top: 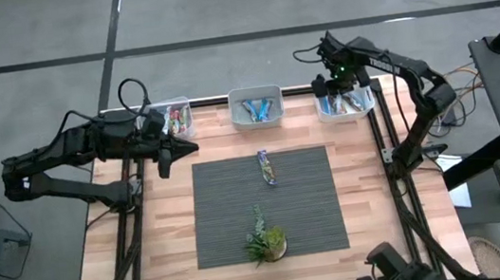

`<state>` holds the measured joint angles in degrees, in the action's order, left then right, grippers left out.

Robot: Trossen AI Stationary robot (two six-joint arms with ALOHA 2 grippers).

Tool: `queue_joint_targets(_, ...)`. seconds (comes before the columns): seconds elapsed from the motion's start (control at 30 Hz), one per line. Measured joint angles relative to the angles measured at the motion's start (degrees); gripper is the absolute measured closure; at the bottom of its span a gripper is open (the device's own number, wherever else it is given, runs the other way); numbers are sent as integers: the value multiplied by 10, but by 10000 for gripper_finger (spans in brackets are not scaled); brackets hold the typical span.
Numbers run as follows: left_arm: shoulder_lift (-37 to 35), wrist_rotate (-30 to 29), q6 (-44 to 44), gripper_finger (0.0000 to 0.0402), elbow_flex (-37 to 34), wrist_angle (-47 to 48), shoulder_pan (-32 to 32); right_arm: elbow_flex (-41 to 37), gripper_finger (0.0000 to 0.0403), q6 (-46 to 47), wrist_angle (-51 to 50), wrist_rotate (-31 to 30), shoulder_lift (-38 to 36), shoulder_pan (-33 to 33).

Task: Pick and place Granola Bars by type
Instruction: Put the yellow granola bar into the white bin, then put the blue granola bar into the gray bin

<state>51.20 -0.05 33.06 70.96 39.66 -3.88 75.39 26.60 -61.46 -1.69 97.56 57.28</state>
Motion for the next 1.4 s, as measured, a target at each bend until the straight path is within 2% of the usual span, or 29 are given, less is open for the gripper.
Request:
queue_joint_targets(0.93,0,0,2,402,0,0,0,1,347,-13,25,0,0,0)
queue_joint_targets(1.4,0,0,5,402,0,0,0,-2,263,-15,28,1,0,0)
